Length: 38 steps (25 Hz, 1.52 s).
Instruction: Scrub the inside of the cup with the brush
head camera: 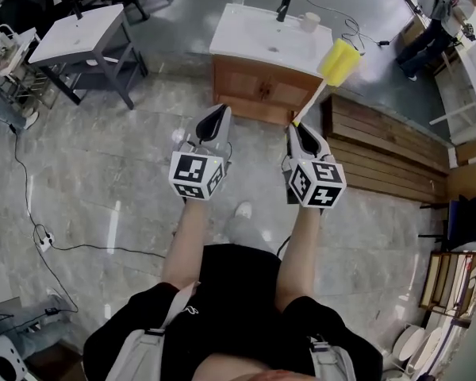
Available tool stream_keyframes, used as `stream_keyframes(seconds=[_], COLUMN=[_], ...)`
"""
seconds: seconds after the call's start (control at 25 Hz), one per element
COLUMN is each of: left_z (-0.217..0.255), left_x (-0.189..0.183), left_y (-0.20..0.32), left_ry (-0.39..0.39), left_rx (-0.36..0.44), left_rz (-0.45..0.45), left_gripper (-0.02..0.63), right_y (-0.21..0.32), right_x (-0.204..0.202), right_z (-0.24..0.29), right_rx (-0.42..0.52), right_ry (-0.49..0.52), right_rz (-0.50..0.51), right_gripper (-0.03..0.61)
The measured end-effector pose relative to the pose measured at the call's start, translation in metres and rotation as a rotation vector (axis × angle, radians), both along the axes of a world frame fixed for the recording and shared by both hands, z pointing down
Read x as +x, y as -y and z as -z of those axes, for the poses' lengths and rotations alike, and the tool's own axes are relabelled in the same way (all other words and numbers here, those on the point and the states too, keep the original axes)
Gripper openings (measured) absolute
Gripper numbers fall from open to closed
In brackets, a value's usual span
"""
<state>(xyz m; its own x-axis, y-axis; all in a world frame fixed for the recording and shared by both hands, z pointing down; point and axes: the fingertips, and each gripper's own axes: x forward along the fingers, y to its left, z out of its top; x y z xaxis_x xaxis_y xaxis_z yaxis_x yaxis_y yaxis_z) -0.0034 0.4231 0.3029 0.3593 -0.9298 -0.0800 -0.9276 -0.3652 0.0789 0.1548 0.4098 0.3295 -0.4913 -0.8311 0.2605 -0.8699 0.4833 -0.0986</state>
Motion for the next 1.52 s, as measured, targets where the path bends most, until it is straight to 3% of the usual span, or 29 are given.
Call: stream_keyframes(seconds=[0.28,0.44,0.6,1.08,1.52], left_z=[0.01,0.01,0.011,0.02,0.021], left_x=[0.014,0.026,0.028,0.041,0.036], left_y=[0.075,0.107,0.132,0.174,0.258], left_ry=[-0.051,-0.06,-0.016,-0.028,-0.05], left_rx=[0.071,0.071,0.019,0.04,0.086], left_rz=[0.022,0.032,0.087,0.09,0.121], left_gripper=[-0.015,-0.015,-0.011,-0.011,-0.011], right_y=[0.088,0.125,0.144,0.173,0.248], right_x=[0.015,0.03,0.037,0.073,0.091], right_z=[0.003,0.007,0.016,0.021,0.034], right_rx=[-0.01,-0.009,0.011,0.036,0.096], right_ry=[-0.014,-0.006,-0.009,-0.004,-0.027], right_rz=[0.042,0.049,0.068,0.046,0.021], right_gripper=[0.051,0.051,0.051,0.051,0.051])
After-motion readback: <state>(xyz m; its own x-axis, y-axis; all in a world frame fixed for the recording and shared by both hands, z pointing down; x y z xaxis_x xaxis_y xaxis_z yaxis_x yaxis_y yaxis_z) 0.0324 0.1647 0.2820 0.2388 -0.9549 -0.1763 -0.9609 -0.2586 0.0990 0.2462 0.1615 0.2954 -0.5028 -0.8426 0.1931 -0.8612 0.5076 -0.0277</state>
